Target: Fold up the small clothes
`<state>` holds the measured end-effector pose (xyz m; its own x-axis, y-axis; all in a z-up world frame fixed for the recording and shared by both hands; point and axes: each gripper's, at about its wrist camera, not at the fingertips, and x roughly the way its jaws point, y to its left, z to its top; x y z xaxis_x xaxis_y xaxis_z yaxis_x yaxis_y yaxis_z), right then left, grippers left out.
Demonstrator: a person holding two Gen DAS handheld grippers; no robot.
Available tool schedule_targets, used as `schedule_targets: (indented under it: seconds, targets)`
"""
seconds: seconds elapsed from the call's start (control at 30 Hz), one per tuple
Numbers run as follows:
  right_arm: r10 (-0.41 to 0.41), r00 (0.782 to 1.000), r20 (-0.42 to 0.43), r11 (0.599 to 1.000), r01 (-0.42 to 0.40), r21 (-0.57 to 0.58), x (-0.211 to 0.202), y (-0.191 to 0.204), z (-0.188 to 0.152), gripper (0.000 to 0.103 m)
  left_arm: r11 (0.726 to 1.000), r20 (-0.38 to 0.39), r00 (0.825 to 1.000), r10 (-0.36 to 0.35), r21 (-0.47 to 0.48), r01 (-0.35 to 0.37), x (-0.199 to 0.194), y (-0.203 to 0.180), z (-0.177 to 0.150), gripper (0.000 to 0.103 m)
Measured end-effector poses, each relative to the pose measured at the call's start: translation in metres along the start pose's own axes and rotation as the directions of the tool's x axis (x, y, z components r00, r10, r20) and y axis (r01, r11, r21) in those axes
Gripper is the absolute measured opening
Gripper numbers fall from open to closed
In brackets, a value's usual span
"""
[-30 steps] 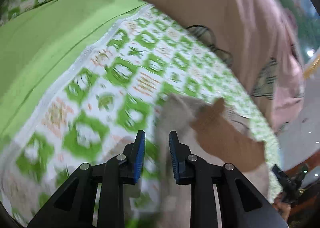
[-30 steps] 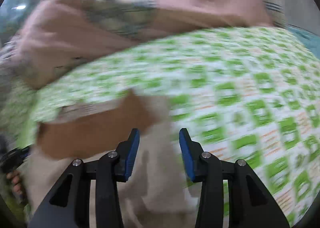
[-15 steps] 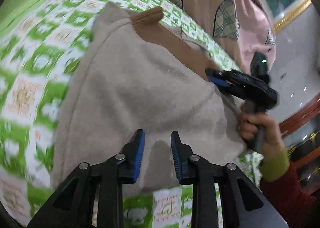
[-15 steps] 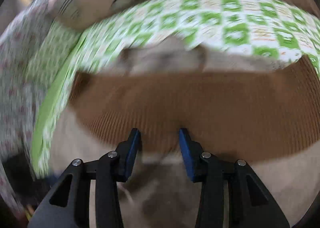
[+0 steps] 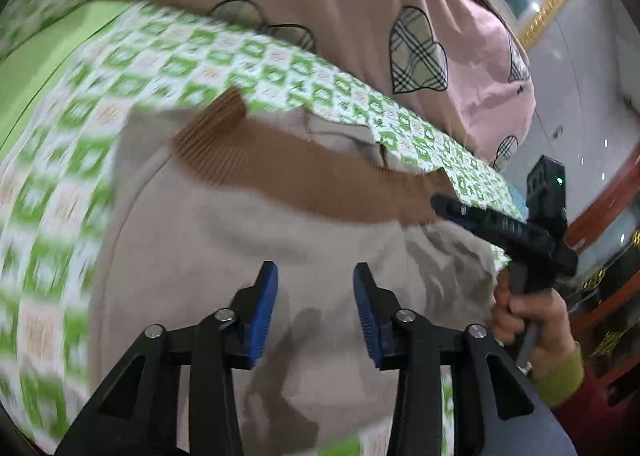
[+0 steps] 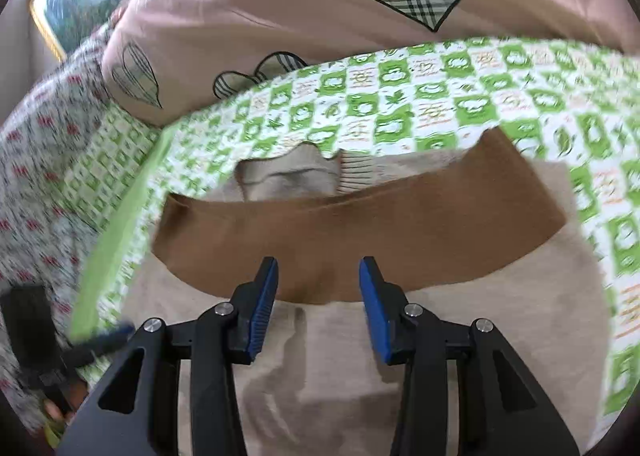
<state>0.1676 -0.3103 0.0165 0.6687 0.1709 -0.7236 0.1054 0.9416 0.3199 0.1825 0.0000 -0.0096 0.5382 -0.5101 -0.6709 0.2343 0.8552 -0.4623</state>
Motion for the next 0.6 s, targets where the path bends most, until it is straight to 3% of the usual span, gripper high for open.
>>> schedule_targets:
  seconds: [0.07,0.13,0.2,0.23,0.3,0.37,0.47,0.5,0.53,0.6]
  targets:
    - [0.000,0.999,-0.033,1.000,-0.001,-0.016,0.006,-0.004,0.000,0.044,0.999,-0.055,0.998,-0.013,0.033,0.015,0.025,-0.010,0.018,0.041]
    - [0.069,0.996,-0.064,0.997,-0.072,-0.036,0.013,-0.002,0.000,0.044,0.998,-0.076,0.997,-0.018,0.062,0.023,0.045,-0.017,0.032,0.041]
    - [0.100,0.992,-0.082,0.994,-0.103,-0.041,0.023,-0.002,0.001,0.044,0.994,-0.139,0.988,-0.067,0.077,0.078,0.069,-0.022,0.043,0.044]
    - [0.103,0.990,-0.097,0.993,-0.107,-0.041,0.027,-0.001,0.001,0.044,0.993,-0.187,0.980,-0.065,0.086,0.082,0.086,-0.024,0.047,0.044]
    - [0.108,0.978,-0.181,0.992,-0.119,-0.052,0.048,0.002,0.001,0.044,0.991,-0.217,0.976,0.005,0.130,0.024,0.109,-0.028,0.049,0.040]
    - [0.076,0.973,-0.217,0.991,-0.097,-0.089,0.065,0.006,0.002,0.044,0.979,-0.173,0.982,0.075,0.199,-0.039,0.115,-0.031,0.057,0.032]
    - [0.014,0.986,-0.167,0.991,-0.037,-0.132,0.076,0.005,0.013,0.043,0.950,-0.087,0.973,0.212,0.253,-0.184,0.119,-0.017,0.074,0.029]
    - [-0.023,0.989,-0.149,0.993,0.005,-0.120,0.078,0.001,0.019,0.043,0.948,-0.063,0.970,0.236,0.236,-0.215,0.120,-0.003,0.082,0.023]
    - [-0.066,0.991,-0.114,0.994,0.056,-0.089,0.078,-0.008,0.026,0.043,0.958,-0.060,0.974,0.217,0.202,-0.202,0.119,0.007,0.085,0.020]
    - [-0.114,0.993,-0.031,0.993,0.113,-0.022,0.070,-0.024,0.034,0.043,0.992,-0.037,0.994,0.102,0.080,-0.099,0.110,0.036,0.089,0.019]
